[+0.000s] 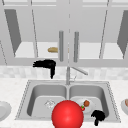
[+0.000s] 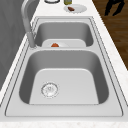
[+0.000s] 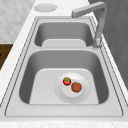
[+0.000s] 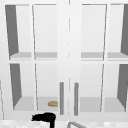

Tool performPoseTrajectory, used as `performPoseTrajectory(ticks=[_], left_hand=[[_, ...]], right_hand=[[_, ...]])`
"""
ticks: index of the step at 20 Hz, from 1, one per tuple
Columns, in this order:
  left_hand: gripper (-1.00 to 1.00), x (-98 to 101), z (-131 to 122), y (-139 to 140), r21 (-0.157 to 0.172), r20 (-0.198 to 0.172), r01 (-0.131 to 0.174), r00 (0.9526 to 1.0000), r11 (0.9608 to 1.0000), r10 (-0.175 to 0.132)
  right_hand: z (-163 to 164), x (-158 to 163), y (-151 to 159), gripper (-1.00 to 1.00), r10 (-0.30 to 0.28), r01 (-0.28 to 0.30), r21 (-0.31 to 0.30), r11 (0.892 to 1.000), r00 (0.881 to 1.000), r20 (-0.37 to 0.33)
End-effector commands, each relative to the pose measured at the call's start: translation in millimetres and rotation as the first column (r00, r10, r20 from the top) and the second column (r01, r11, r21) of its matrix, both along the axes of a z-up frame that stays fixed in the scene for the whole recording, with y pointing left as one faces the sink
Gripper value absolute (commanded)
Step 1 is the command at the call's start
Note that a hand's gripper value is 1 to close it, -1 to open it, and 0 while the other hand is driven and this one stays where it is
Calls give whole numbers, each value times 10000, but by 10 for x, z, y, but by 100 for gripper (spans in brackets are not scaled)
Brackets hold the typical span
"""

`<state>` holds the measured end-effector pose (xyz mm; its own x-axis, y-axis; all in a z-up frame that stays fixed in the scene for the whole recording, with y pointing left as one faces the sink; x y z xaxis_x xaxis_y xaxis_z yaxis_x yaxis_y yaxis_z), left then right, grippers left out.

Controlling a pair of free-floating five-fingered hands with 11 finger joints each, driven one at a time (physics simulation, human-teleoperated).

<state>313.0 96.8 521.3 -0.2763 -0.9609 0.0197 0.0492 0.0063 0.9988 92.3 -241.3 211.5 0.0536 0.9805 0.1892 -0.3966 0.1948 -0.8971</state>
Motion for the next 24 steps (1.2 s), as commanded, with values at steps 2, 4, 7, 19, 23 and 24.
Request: performPoseTrajectory(ticks=[2, 4, 7, 19, 23, 24], left_hand=[[-100, -86, -205, 57, 29, 391, 1401, 9894, 9901, -1401], [-100, -116, -291, 77, 38, 392, 1810, 9827, 9835, -1810], [-100, -175, -429, 109, 44, 407, 2333, 9716, 9724, -2333], [-100, -651, -1258, 263, 91, 628, 3565, 9323, 9343, -3563], [-100, -836, -1561, 320, 70, 664, 3874, 9197, 9219, -3870], [-100, -876, -1637, 339, 65, 656, 3967, 9158, 9179, -3962]], right_hand=[[0, 0, 0, 0, 0, 0, 0, 10000, 10000, 0], [0, 0, 0, 0, 0, 0, 0, 10000, 10000, 0], [0, 0, 0, 0, 0, 0, 0, 10000, 10000, 0], [0, 0, 0, 0, 0, 0, 0, 10000, 10000, 0], [0, 0, 0, 0, 0, 0, 0, 10000, 10000, 0], [0, 0, 0, 0, 0, 0, 0, 10000, 10000, 0]])
